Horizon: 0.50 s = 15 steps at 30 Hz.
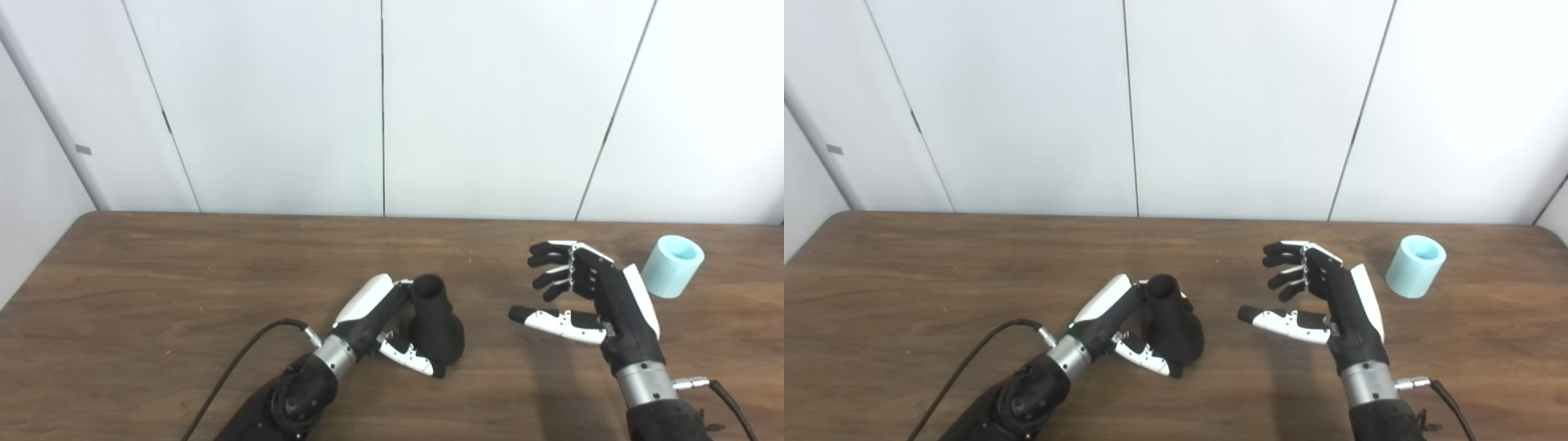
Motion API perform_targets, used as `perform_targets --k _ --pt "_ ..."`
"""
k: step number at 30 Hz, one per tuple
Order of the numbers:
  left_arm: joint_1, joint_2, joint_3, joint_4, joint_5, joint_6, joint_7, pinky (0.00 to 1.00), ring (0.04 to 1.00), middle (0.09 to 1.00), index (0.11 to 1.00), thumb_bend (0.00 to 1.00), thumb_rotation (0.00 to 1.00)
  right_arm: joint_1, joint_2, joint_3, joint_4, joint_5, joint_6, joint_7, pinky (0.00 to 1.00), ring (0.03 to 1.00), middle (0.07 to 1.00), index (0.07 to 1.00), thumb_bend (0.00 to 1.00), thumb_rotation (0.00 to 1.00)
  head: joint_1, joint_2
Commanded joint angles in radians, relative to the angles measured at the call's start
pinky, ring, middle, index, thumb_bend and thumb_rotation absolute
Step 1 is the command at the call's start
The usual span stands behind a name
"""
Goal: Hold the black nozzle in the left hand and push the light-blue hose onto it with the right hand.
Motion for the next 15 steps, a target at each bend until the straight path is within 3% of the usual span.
perform_targets --k 1,5,11,14,15 --pt "0.026 -0.022 -0.055 0.05 0.05 0.034 -0.083 0.9 0.571 0.487 0.485 0.53 0.0 -0.031 -0.006 -0.006 -0.036 -0.002 -0.009 -0.009 0.41 0.517 0.627 0.628 0.59 0.07 -0.02 -0.004" --pt "0.025 -0.027 -0.051 0.057 0.069 0.032 -0.073 0.9 0.572 0.485 0.487 0.53 0.0 -0.034 -0.018 -0.02 -0.081 0.016 0.027 0.004 0.41 0.514 0.625 0.627 0.59 0.07 -0.044 -0.005" --pt "0.026 -0.023 -0.039 0.042 0.082 0.045 -0.071 0.93 0.574 0.467 0.497 0.53 0.0 -0.035 -0.095 -0.077 -0.227 0.078 0.125 0.055 0.4 0.53 0.653 0.639 0.6 0.09 -0.099 -0.015" --pt "0.029 -0.007 -0.042 0.047 0.12 0.038 -0.054 0.95 0.574 0.462 0.5 0.53 0.0 -0.081 -0.267 -0.111 -0.262 0.038 0.185 0.124 0.44 0.568 0.688 0.662 0.65 0.12 -0.153 -0.033" --pt "0.028 0.002 -0.047 0.057 0.144 0.043 -0.05 0.95 0.574 0.46 0.501 0.53 0.0 -0.123 -0.367 -0.132 -0.268 0.006 0.226 0.166 0.46 0.583 0.702 0.672 0.67 0.12 -0.18 -0.039"
